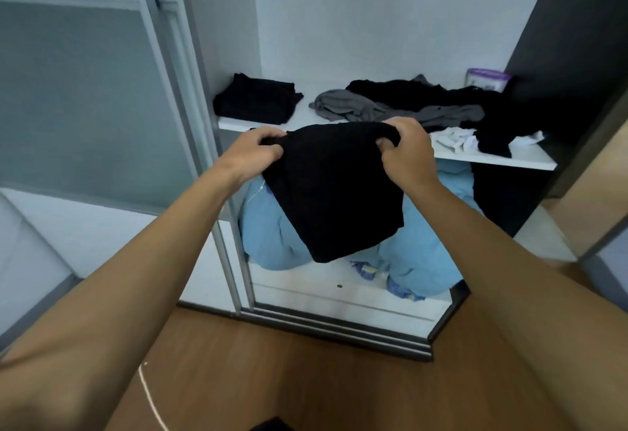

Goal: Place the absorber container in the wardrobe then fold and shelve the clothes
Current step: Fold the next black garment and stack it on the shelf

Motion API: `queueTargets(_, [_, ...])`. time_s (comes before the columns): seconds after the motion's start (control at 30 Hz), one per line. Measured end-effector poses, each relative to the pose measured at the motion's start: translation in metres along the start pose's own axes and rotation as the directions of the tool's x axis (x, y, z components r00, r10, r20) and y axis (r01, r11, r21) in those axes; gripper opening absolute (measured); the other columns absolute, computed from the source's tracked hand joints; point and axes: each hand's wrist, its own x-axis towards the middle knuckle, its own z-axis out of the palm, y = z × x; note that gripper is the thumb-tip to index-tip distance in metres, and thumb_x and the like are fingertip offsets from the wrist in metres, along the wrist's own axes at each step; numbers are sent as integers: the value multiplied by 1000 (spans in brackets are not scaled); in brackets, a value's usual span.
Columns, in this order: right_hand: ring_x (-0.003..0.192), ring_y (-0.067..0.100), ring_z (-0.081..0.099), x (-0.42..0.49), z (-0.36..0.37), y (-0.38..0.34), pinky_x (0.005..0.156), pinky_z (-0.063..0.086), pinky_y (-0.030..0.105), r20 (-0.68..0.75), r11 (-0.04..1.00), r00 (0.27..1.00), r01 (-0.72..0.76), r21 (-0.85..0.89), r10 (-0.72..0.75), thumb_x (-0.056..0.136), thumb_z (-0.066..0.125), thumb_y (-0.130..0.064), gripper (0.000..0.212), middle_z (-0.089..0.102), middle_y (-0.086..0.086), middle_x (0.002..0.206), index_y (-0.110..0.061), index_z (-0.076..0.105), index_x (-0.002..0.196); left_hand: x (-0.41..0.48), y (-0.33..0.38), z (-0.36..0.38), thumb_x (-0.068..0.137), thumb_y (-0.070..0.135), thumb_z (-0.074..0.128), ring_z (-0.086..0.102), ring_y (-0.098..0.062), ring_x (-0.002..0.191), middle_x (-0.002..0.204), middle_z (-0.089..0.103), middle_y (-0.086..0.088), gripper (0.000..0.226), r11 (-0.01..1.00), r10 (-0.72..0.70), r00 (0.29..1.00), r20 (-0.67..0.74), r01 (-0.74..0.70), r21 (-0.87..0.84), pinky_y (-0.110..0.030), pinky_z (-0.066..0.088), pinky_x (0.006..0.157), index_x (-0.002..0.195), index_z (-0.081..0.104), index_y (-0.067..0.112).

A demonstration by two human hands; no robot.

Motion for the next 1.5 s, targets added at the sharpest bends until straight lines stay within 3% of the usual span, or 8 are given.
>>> queueTargets(0.3, [93, 27, 63, 89, 26, -42, 78, 46, 35, 34, 994, 998, 57, -89, -55, 95, 57, -24, 12, 68, 0, 94, -17, 66, 96, 80, 21, -31, 58, 69, 81, 30, -21, 143, 153, 31, -1, 108, 914, 186, 981, -53, -154, 376, -40, 27, 119, 148, 38, 29])
queueTargets(0.47, [100, 23, 64, 154, 59, -78, 92, 51, 40, 120, 973, 967, 231, -25, -226, 94, 59, -15, 15, 70, -1, 102, -17, 70, 104, 159, 49, -30, 74, 26, 83, 69, -7, 79, 79, 72, 15, 19, 926, 262, 944, 202, -304, 222, -19, 52, 72, 88, 70, 21])
queueTargets(0.63, [92, 9, 60, 186, 76, -88, 80, 47, 15, -225, 951, 954, 241, 195, -196, 90, 56, -12, 18, 63, -6, 105, -24, 65, 100, 240, 46, -40, 82, 17, 79, 58, -6, 50, 49, 57, 14, 35, 973, 218, 976, -13, -216, 87, -16, 42, 49, 56, 55, 17])
queueTargets(0.7, [77, 13, 66, 187, 91, -79, 67, 53, 17, 12, 942, 1000, -4, 335, 0, 92, 57, -25, 8, 72, -1, 86, -24, 64, 92, 267, 42, -42, 83, 22, 78, 61, -16, 60, 60, 60, 4, 32, 974, 212, 973, -88, -204, 98, -26, 48, 58, 60, 57, 15])
queueTargets(0.87, [113, 47, 62, 233, 114, -55, 79, 57, 56, 680, 438, 621, -774, 456, 390, 94, 42, -70, 73, 59, 27, 125, -20, 37, 147, 312, 48, -44, 84, 24, 74, 67, -20, 66, 68, 69, -4, 26, 946, 316, 927, -203, -325, -15, -35, 55, 63, 69, 64, 6])
queueTargets(1.07, [129, 49, 50, 331, 129, -43, 101, 40, 71, 710, -138, 698, -698, 703, 88, 86, 30, -82, 88, 54, 22, 141, -17, 52, 140, 344, 43, -52, 88, 13, 70, 61, 11, 62, 62, 64, 27, 21, 884, 458, 889, 15, -454, -113, -9, 43, 58, 73, 67, 27])
queueTargets(1.23, [75, 20, 72, 369, 182, -63, 70, 58, 31, 570, 34, 808, -572, 820, -147, 98, 28, -67, 72, 73, 4, 80, -16, 75, 80, 368, 28, -76, 66, 3, 44, 38, -10, 142, 148, 49, 5, 58, 892, 453, 847, 279, -430, -141, -24, 32, 115, 114, 66, 27])
queueTargets(1.5, [87, 21, 65, 414, 295, -60, 83, 50, 33, 560, -51, 803, -580, 813, -206, 93, 46, -38, 37, 65, 9, 92, -8, 67, 97, 429, -7, -98, 77, 22, 47, 57, 1, 117, 106, 70, 22, 29, 901, 418, 907, -49, -407, 151, -21, 33, 112, 83, 72, 37])
